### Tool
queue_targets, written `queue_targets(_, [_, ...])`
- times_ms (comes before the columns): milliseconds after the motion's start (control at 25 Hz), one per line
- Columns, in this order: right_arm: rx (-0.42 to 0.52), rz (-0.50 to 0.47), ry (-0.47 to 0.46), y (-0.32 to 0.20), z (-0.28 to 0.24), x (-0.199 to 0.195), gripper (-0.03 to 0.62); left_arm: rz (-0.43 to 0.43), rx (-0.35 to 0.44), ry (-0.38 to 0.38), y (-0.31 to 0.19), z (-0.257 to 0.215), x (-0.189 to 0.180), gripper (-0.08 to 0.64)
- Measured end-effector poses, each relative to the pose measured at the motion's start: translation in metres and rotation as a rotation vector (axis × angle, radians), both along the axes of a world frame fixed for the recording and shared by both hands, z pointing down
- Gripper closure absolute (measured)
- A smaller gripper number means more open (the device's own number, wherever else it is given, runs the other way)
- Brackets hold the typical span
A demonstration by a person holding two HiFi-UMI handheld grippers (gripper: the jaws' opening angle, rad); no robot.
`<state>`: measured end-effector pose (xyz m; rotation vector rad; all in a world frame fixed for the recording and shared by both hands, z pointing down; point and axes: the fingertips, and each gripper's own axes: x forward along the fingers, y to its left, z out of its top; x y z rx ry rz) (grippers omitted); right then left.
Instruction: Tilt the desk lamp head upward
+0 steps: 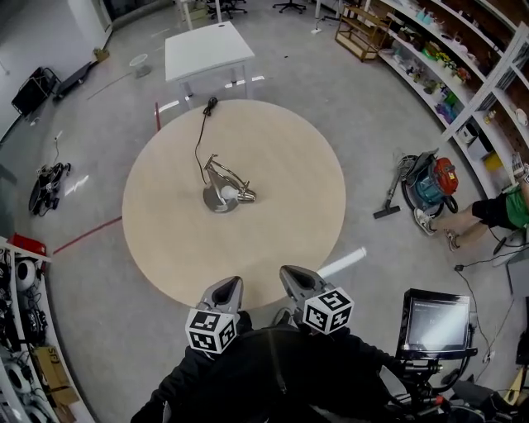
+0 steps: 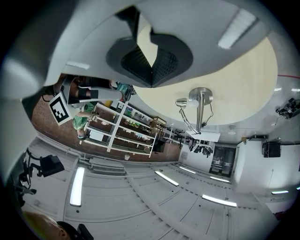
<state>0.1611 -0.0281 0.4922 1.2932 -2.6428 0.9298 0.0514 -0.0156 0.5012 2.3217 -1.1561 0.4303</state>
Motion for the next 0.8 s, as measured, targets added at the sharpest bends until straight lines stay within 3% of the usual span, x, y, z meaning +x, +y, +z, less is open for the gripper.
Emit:
queue_targets(360, [0.017, 0.073, 0.027, -0.049, -0.013, -0.015, 0.588, 0.044, 0.035, 0.016, -0.054, -0.019, -0.022, 0.554])
queue_targets(800, [0.023, 0.208, 0.165, -0.101, -0.011, -0.041, 0.588, 0.085, -0.018, 0.145, -0.097, 0.003, -0.065, 0.554])
